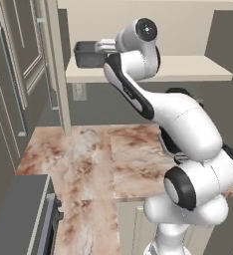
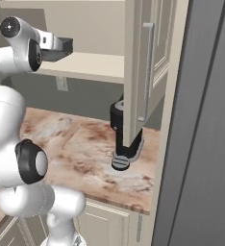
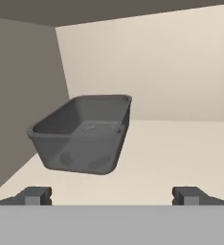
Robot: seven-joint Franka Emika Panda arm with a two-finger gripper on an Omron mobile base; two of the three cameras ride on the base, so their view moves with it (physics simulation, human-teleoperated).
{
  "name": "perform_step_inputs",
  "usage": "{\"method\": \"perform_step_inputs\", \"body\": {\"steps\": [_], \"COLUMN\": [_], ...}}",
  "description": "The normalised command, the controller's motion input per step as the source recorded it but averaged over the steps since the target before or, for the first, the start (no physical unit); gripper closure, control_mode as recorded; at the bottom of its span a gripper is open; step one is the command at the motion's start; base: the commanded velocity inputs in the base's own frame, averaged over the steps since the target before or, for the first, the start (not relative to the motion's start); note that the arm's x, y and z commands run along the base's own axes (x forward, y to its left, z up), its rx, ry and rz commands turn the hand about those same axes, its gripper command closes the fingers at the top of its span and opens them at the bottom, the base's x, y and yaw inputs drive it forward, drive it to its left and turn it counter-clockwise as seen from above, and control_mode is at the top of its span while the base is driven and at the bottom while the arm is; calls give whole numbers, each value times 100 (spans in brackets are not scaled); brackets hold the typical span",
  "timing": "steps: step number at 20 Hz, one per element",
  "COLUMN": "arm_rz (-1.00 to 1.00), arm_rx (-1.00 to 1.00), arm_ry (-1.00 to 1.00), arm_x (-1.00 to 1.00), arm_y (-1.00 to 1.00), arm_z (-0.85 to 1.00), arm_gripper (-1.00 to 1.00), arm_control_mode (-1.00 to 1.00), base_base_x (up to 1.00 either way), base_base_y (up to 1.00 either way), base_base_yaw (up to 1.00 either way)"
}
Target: Retrieve the tupperware and aluminum foil from the cabinet and place them on the dining counter near the plate with fishs to prepare for storing leftovers.
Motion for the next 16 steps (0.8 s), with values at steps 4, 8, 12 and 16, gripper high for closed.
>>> {"method": "perform_step_inputs", "body": {"steps": [4, 8, 12, 16], "arm_rz": [-2, -3, -4, -3], "arm_rx": [0, 0, 0, 0], "arm_ry": [0, 6, 10, 6], "arm_x": [58, 46, 47, 55], "arm_y": [16, 9, 3, 5], "arm_z": [0, 0, 0, 0], "arm_gripper": [-100, -100, -100, -100], "arm_control_mode": [-100, -100, -100, -100], "base_base_x": [0, 0, 0, 0], "base_base_y": [0, 0, 0, 0], "base_base_yaw": [0, 0, 0, 0]}}
